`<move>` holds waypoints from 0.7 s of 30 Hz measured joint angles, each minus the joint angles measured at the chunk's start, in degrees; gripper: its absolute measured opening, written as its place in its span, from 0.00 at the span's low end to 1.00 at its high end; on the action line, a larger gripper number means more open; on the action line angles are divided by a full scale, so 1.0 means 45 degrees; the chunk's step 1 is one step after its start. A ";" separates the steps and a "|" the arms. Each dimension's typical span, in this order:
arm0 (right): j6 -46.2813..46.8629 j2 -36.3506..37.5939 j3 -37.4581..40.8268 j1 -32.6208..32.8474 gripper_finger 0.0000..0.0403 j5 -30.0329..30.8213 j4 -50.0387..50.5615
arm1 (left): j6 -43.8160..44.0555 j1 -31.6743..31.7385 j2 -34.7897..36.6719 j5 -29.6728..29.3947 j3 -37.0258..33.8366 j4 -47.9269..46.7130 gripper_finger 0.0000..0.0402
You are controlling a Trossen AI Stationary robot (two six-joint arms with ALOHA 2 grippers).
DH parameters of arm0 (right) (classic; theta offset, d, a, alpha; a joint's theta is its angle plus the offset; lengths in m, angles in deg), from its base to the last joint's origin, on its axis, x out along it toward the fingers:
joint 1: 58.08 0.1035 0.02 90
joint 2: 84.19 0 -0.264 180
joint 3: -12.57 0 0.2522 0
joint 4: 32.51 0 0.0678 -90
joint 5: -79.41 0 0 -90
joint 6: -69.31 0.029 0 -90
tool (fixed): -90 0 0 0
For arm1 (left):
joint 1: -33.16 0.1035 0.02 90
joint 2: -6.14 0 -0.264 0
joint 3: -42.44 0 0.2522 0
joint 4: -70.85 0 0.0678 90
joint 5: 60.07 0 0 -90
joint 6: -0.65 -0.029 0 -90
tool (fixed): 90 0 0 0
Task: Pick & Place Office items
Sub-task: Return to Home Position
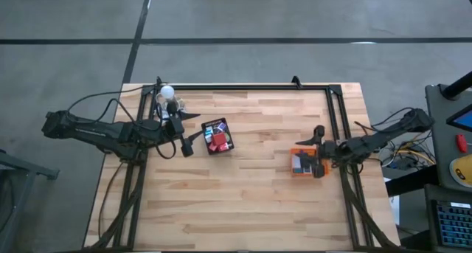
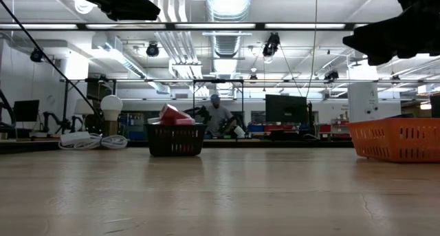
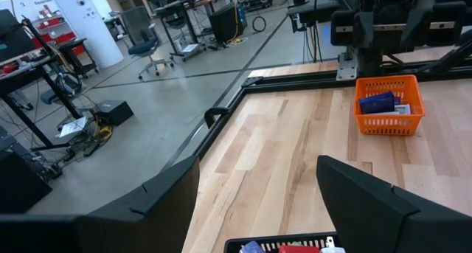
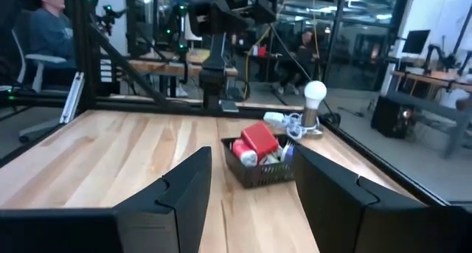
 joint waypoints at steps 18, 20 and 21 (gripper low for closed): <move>-0.0330 0.4999 0.0000 0.3150 0.46 0.3603 0.4629 | 0.0001 0.0001 0.0000 0.0001 -0.0001 0.0000 0.69; -0.0657 0.5019 -0.0012 0.3368 0.46 0.3838 0.4490 | 0.0001 -0.0003 0.0004 -0.0001 -0.0001 0.0001 0.69; -0.0877 0.5025 -0.0015 0.3450 0.46 0.3834 0.4446 | 0.0003 -0.0003 0.0005 -0.0003 -0.0001 -0.0001 0.69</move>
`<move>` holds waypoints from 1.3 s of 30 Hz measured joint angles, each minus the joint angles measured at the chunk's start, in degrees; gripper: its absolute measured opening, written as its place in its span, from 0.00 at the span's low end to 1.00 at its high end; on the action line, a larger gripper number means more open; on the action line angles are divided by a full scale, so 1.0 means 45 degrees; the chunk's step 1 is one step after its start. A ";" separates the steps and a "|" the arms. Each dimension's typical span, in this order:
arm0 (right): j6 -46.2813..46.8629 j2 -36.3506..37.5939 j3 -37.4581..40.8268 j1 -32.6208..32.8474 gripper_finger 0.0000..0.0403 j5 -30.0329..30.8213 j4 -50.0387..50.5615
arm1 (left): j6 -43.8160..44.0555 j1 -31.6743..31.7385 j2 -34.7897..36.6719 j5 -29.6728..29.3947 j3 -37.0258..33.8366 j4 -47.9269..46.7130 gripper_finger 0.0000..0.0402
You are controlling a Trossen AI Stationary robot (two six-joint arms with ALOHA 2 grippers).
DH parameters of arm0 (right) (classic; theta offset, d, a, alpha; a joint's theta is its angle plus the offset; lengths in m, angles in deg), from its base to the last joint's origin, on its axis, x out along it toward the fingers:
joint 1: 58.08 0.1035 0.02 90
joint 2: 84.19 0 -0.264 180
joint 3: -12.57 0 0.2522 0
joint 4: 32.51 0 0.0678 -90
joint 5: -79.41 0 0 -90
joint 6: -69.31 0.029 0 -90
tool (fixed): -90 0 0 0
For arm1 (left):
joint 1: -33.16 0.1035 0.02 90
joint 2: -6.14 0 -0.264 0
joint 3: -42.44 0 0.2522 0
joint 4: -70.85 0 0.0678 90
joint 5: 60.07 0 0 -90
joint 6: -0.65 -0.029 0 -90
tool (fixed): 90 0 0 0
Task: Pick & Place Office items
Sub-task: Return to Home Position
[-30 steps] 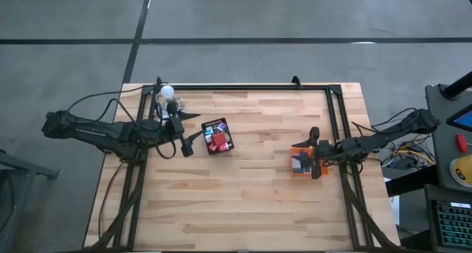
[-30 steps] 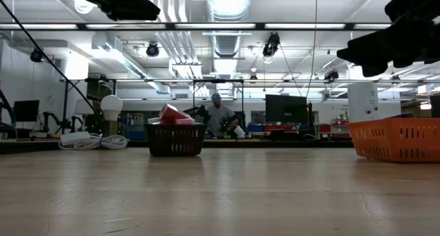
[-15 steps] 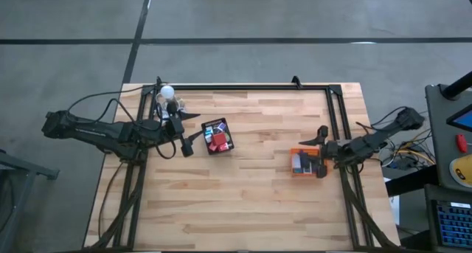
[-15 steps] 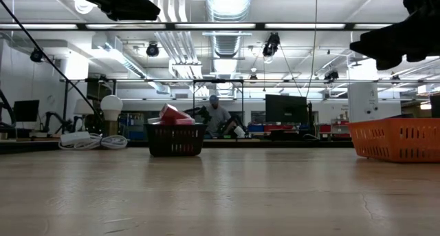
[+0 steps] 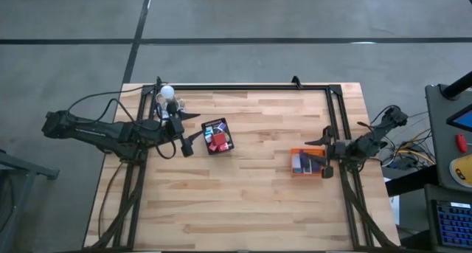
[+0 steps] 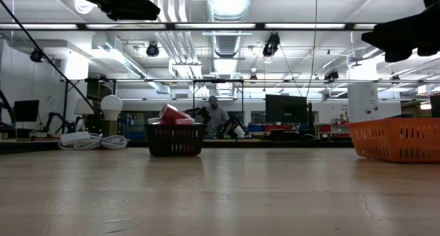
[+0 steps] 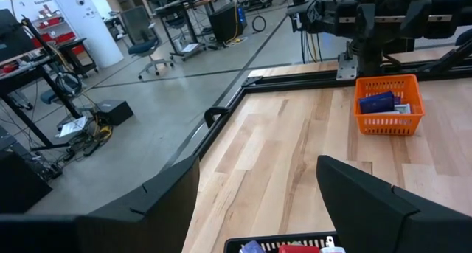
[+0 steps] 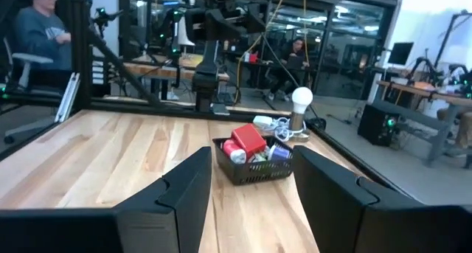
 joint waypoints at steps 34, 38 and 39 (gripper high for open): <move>0.0488 -0.0033 0.0005 0.0142 0.46 -0.0444 -0.0069 | -0.0004 0.0003 0.0000 0.0003 -0.0001 0.0005 0.69; 0.0488 -0.0032 0.0005 0.0142 0.46 -0.0444 -0.0069 | -0.0089 0.0004 0.0000 -0.0001 -0.0001 0.0060 0.69; 0.0505 -0.0028 0.0005 0.0142 0.46 -0.0444 -0.0069 | -0.0081 0.0004 -0.0005 0.0004 0.0002 0.0170 0.69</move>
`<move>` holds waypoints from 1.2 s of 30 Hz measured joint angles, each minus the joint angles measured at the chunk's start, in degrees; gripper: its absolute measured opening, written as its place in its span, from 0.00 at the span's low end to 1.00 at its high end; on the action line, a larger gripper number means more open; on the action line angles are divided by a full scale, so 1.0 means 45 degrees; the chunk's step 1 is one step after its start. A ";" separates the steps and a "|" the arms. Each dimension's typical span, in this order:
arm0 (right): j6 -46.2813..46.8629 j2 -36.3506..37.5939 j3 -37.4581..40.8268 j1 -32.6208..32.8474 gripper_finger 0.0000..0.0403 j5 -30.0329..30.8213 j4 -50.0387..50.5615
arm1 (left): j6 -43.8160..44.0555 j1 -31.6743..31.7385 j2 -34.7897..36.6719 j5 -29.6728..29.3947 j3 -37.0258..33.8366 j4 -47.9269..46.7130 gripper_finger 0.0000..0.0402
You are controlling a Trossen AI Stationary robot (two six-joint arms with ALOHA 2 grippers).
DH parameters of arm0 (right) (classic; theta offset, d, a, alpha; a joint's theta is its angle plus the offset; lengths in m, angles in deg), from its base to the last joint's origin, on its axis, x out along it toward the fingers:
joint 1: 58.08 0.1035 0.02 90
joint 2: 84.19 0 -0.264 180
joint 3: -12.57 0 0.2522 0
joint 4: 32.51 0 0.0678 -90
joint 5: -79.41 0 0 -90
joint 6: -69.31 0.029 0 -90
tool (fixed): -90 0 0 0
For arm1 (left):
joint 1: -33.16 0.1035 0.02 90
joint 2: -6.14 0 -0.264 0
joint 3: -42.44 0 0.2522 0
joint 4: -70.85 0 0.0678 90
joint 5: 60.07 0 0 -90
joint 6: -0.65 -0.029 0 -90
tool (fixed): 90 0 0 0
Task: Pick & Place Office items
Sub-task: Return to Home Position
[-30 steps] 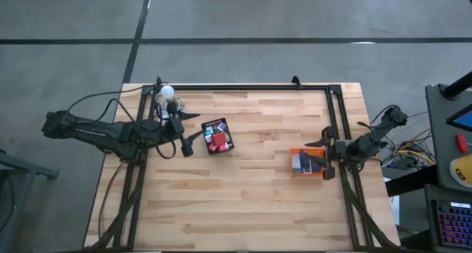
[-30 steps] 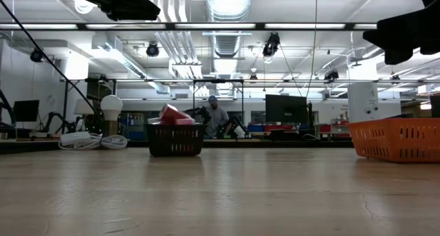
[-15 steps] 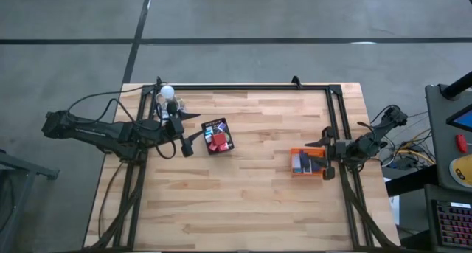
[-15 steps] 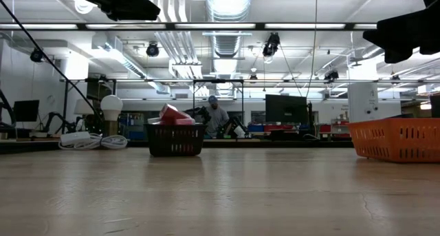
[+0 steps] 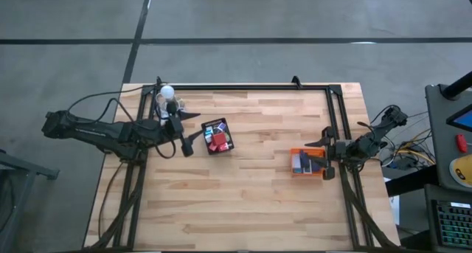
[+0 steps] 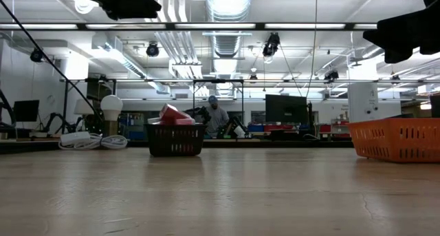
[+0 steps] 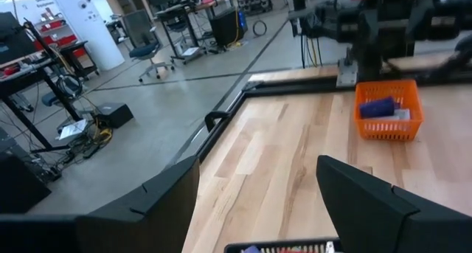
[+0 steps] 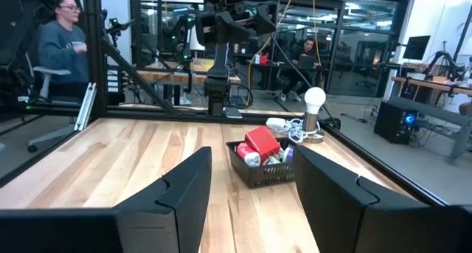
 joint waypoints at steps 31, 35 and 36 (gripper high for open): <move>-0.0038 0.0005 0.0005 0.0000 0.46 0.0005 0.0000 | 0.0195 -0.0268 0.4436 0.6041 -0.2737 0.1872 0.69; -0.0027 0.0000 0.0005 -0.0002 0.46 0.0005 0.0000 | -0.0192 -0.0262 0.6937 0.5952 -0.4654 0.2487 0.69; -0.0034 0.0000 0.0005 0.0000 0.46 0.0005 0.0001 | -0.0231 -0.0262 0.7562 0.5949 -0.5061 0.2491 0.69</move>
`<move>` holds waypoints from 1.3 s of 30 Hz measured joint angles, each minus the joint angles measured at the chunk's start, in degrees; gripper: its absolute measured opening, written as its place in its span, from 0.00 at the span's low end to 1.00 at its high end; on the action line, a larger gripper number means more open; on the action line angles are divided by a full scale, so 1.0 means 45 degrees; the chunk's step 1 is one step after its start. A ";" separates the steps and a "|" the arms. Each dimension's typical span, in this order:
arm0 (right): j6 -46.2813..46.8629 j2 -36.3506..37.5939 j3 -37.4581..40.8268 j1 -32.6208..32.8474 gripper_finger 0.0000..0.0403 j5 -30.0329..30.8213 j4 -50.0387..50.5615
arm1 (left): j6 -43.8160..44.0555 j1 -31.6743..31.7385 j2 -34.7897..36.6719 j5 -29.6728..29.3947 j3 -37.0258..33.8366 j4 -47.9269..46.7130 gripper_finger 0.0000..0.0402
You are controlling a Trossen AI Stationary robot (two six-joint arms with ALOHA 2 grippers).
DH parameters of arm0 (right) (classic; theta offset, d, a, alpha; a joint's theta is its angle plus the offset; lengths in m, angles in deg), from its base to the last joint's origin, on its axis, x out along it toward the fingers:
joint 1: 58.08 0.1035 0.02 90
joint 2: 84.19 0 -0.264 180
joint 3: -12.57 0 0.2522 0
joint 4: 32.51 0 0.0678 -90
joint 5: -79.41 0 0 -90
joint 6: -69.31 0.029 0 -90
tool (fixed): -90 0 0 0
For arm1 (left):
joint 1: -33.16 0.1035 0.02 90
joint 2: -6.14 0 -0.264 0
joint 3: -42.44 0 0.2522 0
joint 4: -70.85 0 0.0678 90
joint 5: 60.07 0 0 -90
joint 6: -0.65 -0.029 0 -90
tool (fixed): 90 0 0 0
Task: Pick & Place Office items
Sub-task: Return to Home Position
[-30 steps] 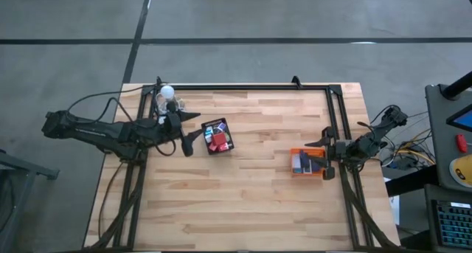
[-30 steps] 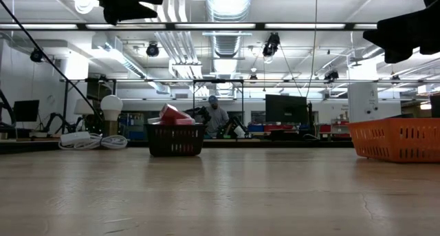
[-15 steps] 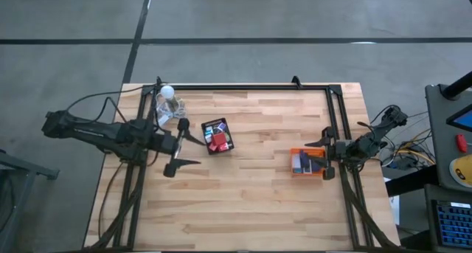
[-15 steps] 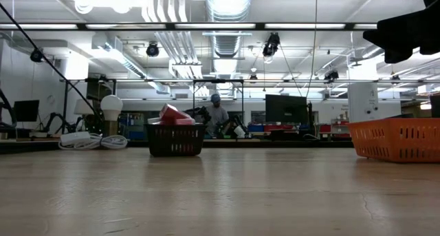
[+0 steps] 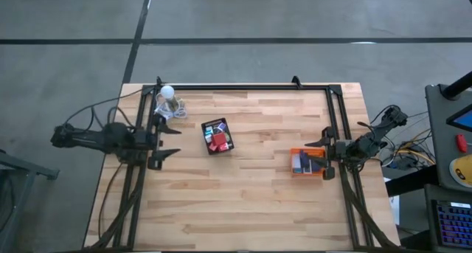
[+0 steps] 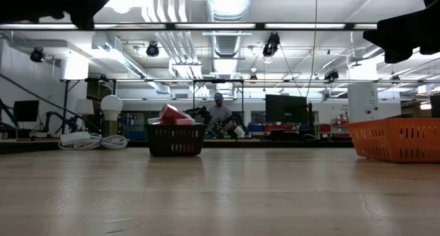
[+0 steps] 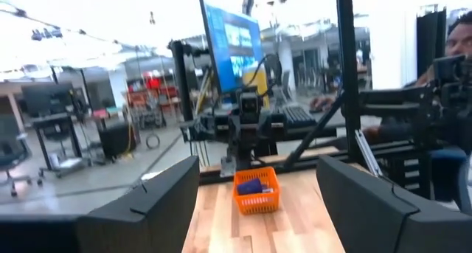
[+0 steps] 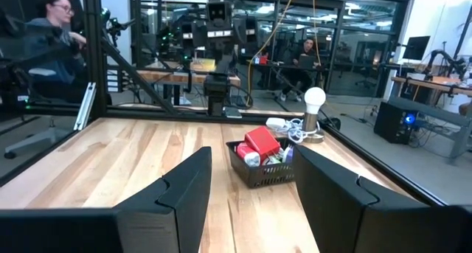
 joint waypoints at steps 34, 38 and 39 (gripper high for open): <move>0.0006 -0.0155 0.0001 -0.0004 0.46 0.0000 -0.0004 | -0.1778 0.0012 0.2815 -0.0664 -0.3106 -0.1711 0.69; 0.0006 -0.0156 0.0000 -0.0005 0.46 0.0000 -0.0001 | -0.1766 0.0015 0.2793 -0.0664 -0.3106 -0.1718 0.69; 0.0014 -0.0160 0.0000 -0.0005 0.46 0.0000 -0.0001 | -0.1775 0.0010 0.2793 -0.0664 -0.3106 -0.1718 0.69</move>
